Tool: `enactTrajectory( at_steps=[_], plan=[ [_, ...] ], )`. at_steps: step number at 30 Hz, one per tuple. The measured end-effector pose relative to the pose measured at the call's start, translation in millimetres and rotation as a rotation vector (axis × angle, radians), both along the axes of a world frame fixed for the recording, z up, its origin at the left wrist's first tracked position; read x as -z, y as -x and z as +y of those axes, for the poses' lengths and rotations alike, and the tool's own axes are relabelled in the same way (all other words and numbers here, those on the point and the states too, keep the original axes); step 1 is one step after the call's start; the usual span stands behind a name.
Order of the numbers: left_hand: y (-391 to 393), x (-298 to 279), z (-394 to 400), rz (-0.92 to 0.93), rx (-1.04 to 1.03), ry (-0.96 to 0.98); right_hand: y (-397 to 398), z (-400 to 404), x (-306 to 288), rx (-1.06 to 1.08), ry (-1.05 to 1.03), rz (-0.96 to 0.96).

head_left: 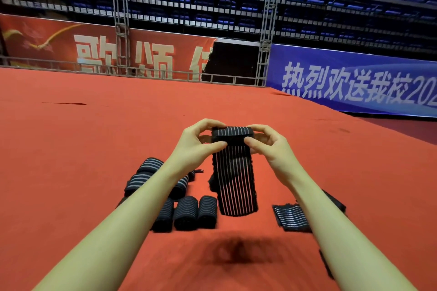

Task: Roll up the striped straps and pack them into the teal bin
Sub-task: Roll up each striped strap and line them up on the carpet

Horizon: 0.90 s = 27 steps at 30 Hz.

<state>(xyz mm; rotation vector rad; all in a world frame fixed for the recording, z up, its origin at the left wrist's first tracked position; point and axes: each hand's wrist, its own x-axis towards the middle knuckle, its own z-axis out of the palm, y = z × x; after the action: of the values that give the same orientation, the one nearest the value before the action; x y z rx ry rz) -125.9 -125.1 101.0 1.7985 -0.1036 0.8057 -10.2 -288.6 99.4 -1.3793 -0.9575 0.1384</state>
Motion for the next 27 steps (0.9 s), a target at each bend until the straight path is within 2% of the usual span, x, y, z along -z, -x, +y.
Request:
enactTrajectory(
  at_steps=[10,13,17,27],
  plan=[
    [-3.5,6.6,2.4,-0.077,-0.023,-0.026,1.8,0.8,2.1,-0.001,0.019,-0.013],
    [-2.2,6.2,4.3,-0.033,0.025,-0.015,0.4,2.6,2.1,-0.013,-0.001,-0.001],
    [-3.3,3.3,5.8,0.014,-0.025,0.030,-0.5,3.4,3.5,-0.022,-0.008,-0.011],
    [-2.7,8.0,8.2,-0.104,-0.005,0.093,4.7,5.3,4.6,0.010,-0.021,-0.009]
  ],
)
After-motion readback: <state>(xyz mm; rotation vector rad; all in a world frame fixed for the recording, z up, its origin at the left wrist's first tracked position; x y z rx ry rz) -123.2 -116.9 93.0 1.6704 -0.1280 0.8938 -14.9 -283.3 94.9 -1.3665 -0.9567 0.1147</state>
